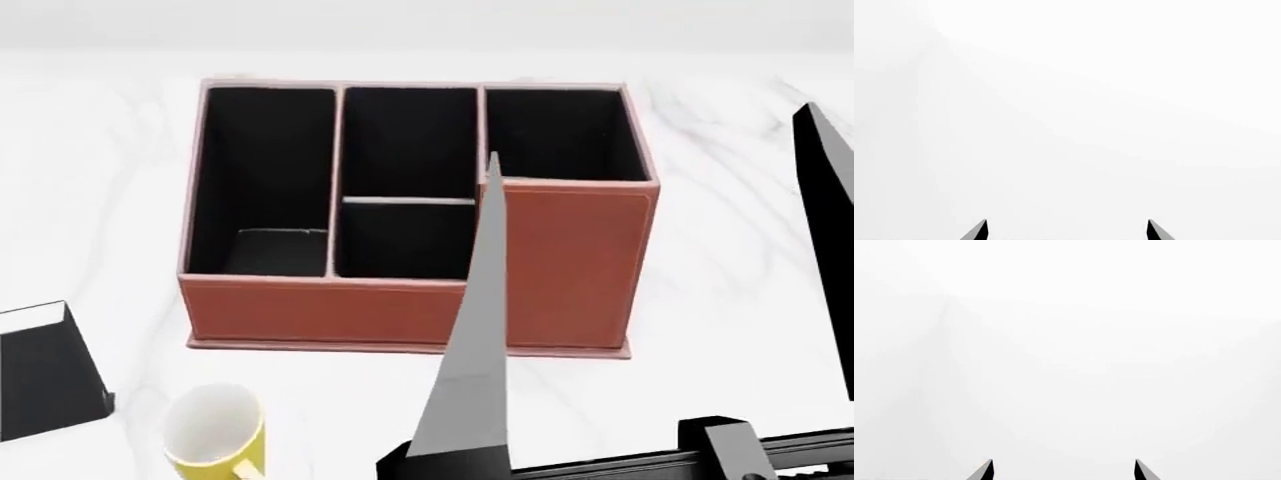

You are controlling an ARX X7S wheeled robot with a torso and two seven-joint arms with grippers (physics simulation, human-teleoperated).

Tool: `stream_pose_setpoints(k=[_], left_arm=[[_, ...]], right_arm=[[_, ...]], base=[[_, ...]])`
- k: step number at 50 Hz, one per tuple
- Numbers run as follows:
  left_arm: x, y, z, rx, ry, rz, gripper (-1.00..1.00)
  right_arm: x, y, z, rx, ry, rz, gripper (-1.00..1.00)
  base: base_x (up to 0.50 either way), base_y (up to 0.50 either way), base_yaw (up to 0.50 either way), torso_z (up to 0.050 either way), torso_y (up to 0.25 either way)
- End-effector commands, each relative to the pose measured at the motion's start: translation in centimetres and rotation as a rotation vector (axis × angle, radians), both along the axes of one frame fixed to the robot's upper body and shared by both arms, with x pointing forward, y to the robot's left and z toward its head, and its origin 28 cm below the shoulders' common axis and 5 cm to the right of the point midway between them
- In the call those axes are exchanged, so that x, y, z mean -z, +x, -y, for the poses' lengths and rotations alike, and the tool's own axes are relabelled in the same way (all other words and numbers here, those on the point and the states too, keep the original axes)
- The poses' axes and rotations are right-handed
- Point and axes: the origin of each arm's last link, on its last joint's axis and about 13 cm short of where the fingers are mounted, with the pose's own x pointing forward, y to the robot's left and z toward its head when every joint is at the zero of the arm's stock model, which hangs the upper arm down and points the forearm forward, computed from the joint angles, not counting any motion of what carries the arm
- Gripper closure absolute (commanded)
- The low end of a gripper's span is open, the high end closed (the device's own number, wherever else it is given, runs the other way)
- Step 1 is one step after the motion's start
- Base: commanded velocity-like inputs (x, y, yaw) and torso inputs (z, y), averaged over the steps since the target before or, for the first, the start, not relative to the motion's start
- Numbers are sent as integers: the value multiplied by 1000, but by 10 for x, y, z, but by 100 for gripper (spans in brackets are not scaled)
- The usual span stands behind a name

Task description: Pick up the yellow and white mug and place it to the right of the caddy.

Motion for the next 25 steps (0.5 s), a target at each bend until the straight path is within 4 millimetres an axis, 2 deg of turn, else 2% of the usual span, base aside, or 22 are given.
stream_pose_setpoints(k=[1,16,25], left_arm=[[0,0,0,2,1,-1,-100],[0,0,0,3,1,-1,-100],[-1,0,0,8,5,-2,-100]], right_arm=[[1,0,-1,-3,-8,-4,-100],[2,1,-1,13,-8,-6,-100],[1,2,0,25,-16,13,-100]], base=[[500,-51,0,0,0],[485,-50,0,0,2],[129,0,0,0,1]])
